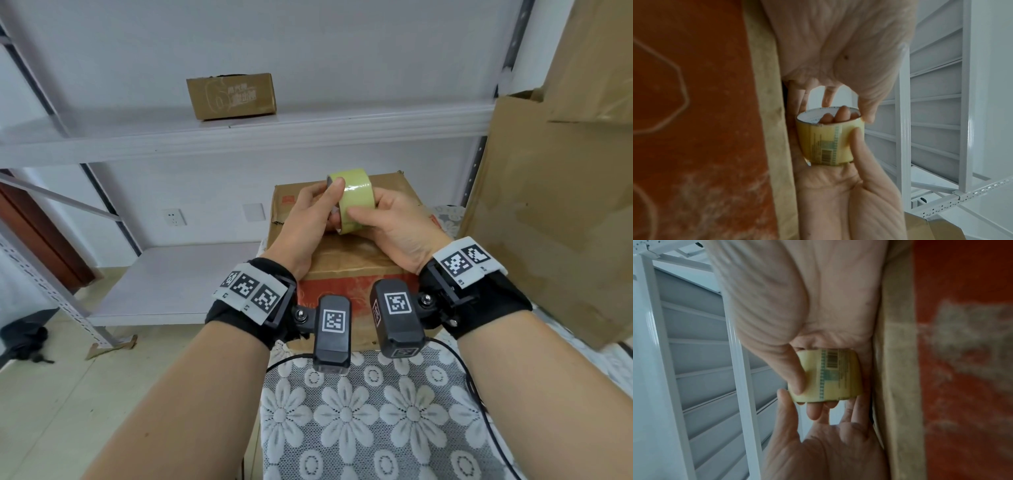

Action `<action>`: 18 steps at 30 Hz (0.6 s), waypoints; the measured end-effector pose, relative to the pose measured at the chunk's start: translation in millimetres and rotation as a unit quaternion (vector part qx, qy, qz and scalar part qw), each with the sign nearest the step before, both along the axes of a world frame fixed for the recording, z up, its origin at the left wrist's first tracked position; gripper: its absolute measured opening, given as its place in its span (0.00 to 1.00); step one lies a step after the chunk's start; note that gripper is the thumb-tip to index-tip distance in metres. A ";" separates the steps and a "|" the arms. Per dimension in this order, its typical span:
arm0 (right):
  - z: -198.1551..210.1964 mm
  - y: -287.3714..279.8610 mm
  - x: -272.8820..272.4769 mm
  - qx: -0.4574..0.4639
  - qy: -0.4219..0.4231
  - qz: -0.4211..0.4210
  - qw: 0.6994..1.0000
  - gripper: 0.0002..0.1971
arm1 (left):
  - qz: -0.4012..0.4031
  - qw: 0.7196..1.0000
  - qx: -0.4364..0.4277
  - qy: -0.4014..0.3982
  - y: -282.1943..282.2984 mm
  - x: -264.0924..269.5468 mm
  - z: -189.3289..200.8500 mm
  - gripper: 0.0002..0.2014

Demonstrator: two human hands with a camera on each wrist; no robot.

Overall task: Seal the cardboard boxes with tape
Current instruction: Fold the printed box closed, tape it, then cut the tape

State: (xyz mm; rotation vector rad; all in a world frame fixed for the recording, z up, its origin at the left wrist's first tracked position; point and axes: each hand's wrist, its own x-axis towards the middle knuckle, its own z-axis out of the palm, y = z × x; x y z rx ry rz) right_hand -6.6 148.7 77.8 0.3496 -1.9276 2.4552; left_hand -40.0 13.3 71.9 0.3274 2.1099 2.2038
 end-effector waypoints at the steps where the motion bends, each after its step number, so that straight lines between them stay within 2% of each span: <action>1: 0.1 -0.1 0.9 0.004 -0.001 0.006 1.000 0.14 | 0.000 1.000 -0.003 0.001 -0.2 -0.5 0.2 0.26; 3: 0.8 -0.6 2.4 0.013 -0.005 0.019 1.000 0.20 | -0.003 1.000 -0.010 0.002 -0.6 -0.9 0.5 0.28; 5: 2.8 -1.0 3.0 0.017 -0.012 0.025 0.999 0.22 | -0.001 1.000 -0.015 0.001 -0.6 -2.2 0.4 0.30; 14: 6.4 1.0 1.3 -0.028 -0.033 0.012 0.999 0.18 | -0.041 0.999 -0.008 -0.012 -0.5 0.9 0.2 0.42; 18: 5.2 1.3 0.2 -0.013 -0.041 0.006 0.999 0.25 | -0.042 0.999 -0.013 -0.006 -0.9 -0.8 -0.7 0.39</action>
